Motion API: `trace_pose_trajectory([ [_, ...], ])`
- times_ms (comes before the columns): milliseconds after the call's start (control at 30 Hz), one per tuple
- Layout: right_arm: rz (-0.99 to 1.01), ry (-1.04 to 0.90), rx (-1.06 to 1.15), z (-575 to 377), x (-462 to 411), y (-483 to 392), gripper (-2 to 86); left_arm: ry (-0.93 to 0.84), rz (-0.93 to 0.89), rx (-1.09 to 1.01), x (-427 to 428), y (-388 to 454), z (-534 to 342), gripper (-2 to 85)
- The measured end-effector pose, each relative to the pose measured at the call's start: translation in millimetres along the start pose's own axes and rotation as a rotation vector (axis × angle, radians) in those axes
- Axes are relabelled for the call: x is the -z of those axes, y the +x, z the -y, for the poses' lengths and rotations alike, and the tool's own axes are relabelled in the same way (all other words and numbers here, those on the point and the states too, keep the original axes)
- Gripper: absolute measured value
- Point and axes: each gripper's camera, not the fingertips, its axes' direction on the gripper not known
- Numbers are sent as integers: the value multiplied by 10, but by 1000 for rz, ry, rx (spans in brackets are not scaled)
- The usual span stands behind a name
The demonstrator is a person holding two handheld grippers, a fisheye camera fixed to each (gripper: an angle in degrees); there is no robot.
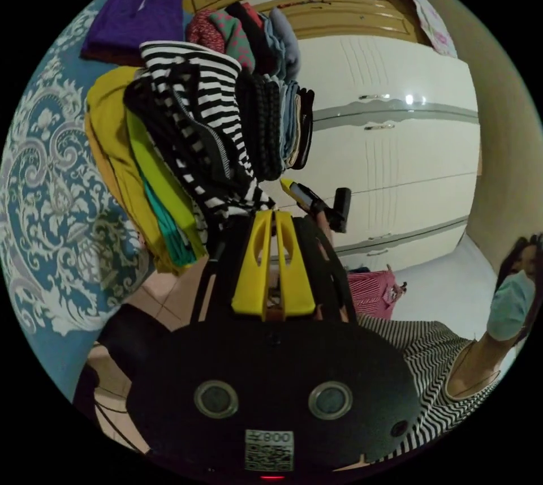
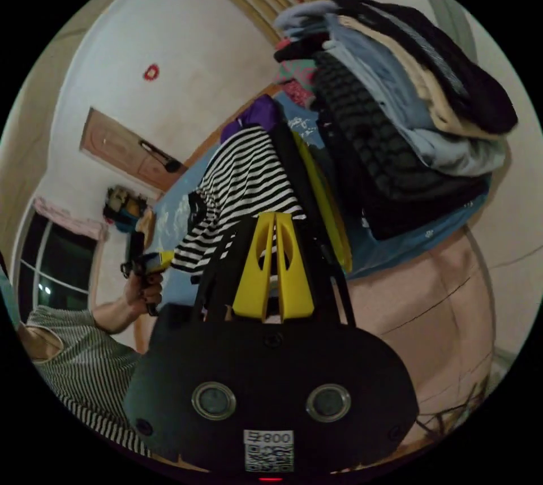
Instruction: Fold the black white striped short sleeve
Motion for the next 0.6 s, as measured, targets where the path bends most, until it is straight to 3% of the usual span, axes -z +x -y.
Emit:
trace_pose_trajectory([
  [200, -335, -249, 175, -13, -809, -532, 1, -93, 220, -80, -172, -260, -106, 7],
  [300, -432, -217, 217, -88, -1051, -719, 1, -108, 229, -92, -142, -338, -196, 6],
  [600, -385, -113, 162, -65, -1282, -1058, 1, -88, 241, -160, 168, -289, -479, 5],
])
